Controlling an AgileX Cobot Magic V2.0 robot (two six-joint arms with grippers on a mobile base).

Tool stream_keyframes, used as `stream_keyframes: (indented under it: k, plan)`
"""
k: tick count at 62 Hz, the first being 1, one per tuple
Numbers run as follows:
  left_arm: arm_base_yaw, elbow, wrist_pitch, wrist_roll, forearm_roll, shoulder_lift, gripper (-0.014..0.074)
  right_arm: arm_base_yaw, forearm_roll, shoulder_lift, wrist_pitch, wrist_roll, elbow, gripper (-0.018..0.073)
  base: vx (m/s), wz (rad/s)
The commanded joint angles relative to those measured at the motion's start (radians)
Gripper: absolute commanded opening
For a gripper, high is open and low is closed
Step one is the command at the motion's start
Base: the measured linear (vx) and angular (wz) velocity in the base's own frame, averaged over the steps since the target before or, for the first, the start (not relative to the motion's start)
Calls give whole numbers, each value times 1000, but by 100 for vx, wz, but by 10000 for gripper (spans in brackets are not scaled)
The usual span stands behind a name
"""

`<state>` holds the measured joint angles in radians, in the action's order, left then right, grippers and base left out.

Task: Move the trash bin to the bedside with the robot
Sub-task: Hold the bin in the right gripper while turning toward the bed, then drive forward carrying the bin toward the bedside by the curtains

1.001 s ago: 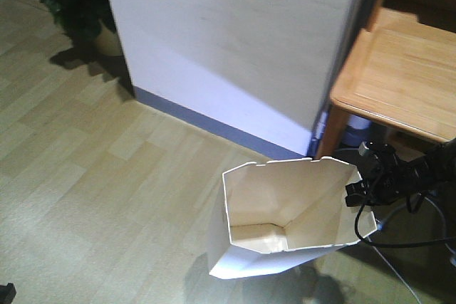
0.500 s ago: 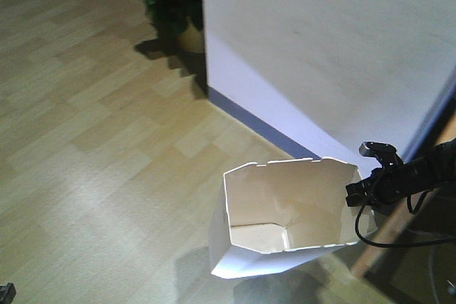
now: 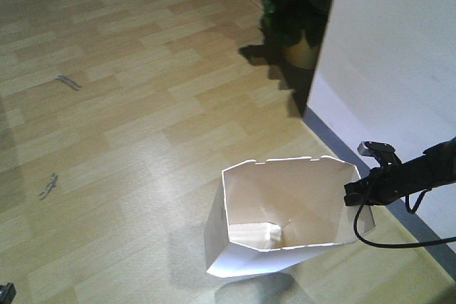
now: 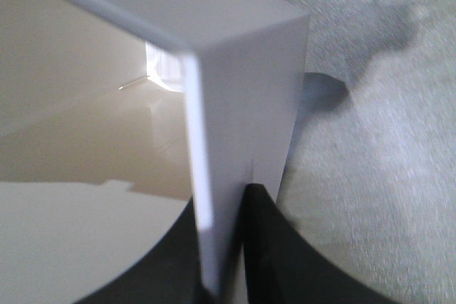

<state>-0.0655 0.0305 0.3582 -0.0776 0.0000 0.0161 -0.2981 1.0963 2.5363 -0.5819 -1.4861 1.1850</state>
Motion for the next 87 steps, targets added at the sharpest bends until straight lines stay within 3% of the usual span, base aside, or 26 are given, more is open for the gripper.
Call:
stream_keyframes:
  k: [1, 87]
  plan:
    - [0, 18, -69, 5, 0, 20, -7, -2, 64, -82, -202, 7, 12, -3, 21, 52]
    - [0, 18, -69, 5, 0, 20, -7, -2, 64, -82, -202, 7, 12, -3, 33, 35]
